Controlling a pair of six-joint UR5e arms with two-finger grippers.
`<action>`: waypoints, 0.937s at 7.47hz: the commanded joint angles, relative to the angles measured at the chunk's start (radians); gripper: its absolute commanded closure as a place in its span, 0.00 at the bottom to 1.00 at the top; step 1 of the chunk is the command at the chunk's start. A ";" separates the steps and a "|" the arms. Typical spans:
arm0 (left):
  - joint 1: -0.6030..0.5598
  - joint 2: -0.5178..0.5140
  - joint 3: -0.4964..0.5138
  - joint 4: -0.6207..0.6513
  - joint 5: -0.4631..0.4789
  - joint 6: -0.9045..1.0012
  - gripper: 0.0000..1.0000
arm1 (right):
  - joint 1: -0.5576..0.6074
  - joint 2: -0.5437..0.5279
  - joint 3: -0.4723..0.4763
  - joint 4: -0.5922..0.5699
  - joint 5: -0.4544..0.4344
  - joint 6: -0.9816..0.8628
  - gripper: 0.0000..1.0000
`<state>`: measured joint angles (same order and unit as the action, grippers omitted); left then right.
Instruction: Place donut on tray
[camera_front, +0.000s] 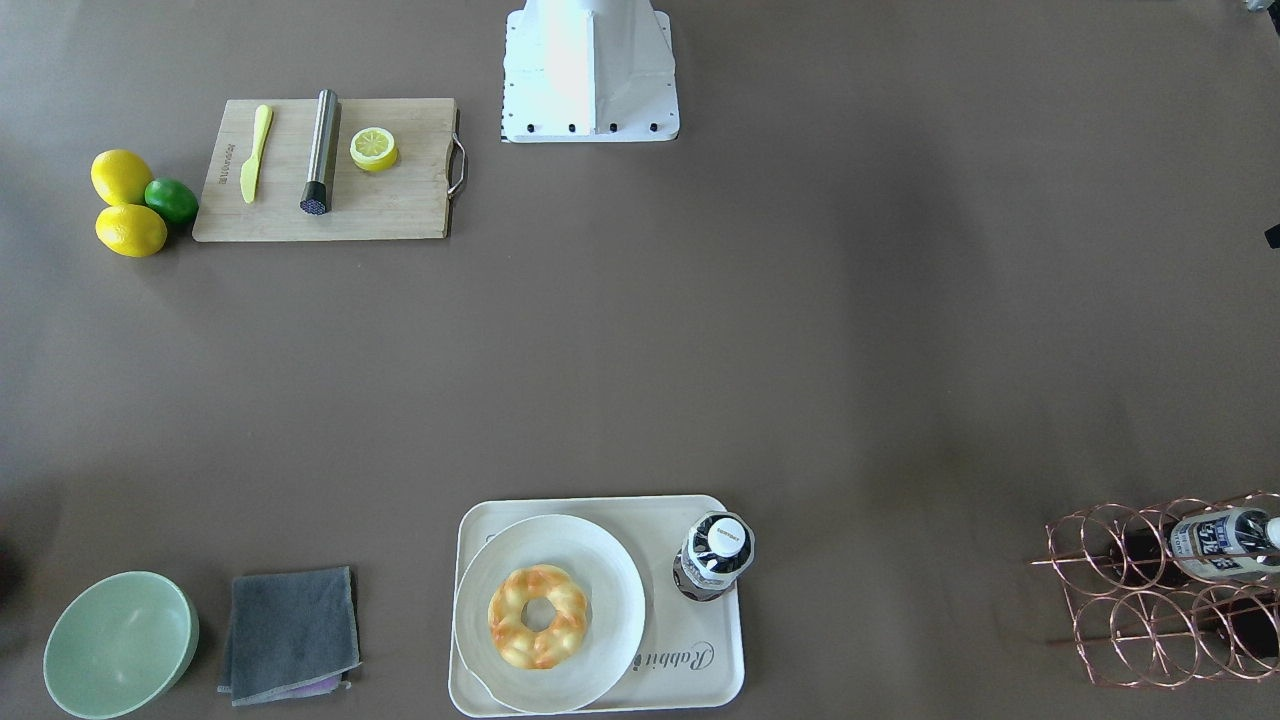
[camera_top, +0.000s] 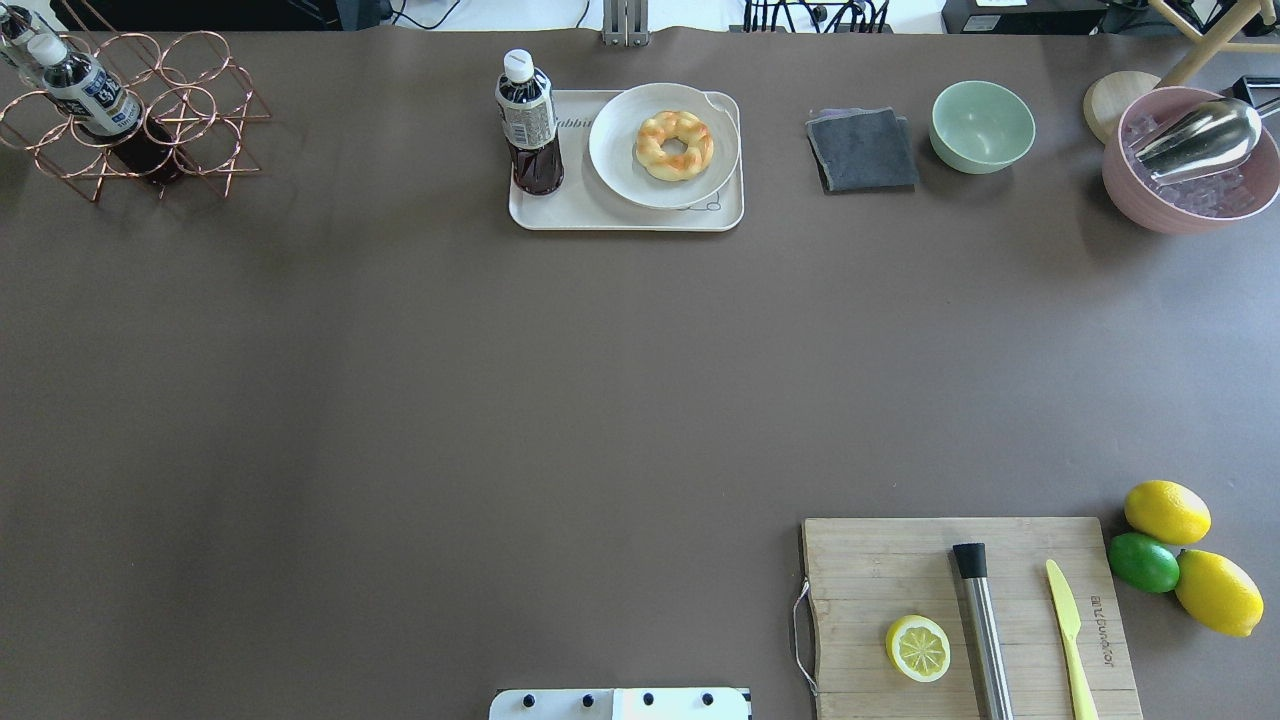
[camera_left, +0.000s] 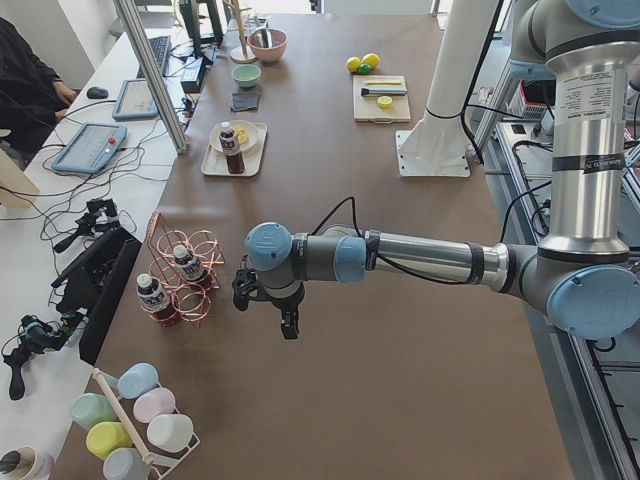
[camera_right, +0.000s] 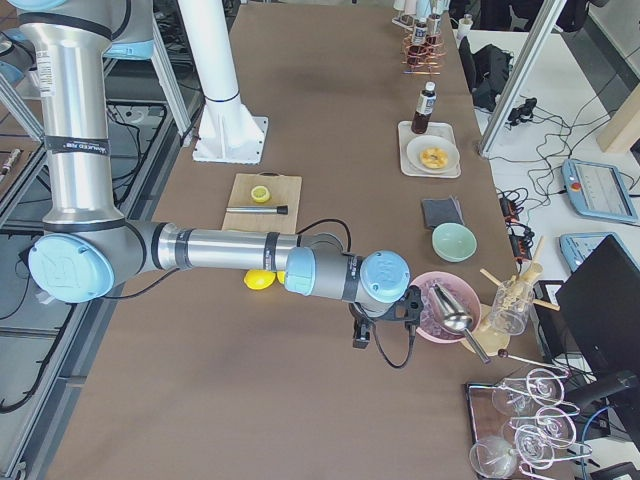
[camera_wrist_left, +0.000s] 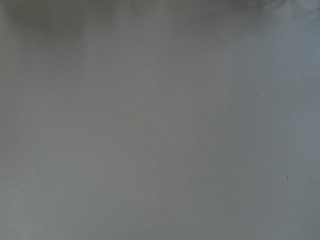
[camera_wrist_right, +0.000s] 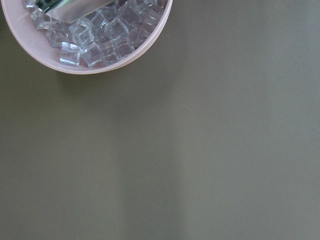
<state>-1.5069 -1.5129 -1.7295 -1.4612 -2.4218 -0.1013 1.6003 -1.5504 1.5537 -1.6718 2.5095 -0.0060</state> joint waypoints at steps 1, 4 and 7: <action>-0.006 0.000 -0.019 0.062 -0.003 0.002 0.02 | 0.004 -0.016 0.011 -0.005 -0.031 -0.012 0.00; -0.006 0.010 -0.013 0.059 0.004 0.002 0.02 | 0.003 -0.028 0.017 -0.005 -0.052 -0.011 0.00; -0.006 0.013 -0.013 0.058 0.004 0.002 0.02 | 0.003 -0.028 0.017 -0.003 -0.064 -0.011 0.00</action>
<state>-1.5132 -1.5017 -1.7429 -1.4033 -2.4177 -0.0996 1.6030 -1.5777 1.5702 -1.6765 2.4531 -0.0170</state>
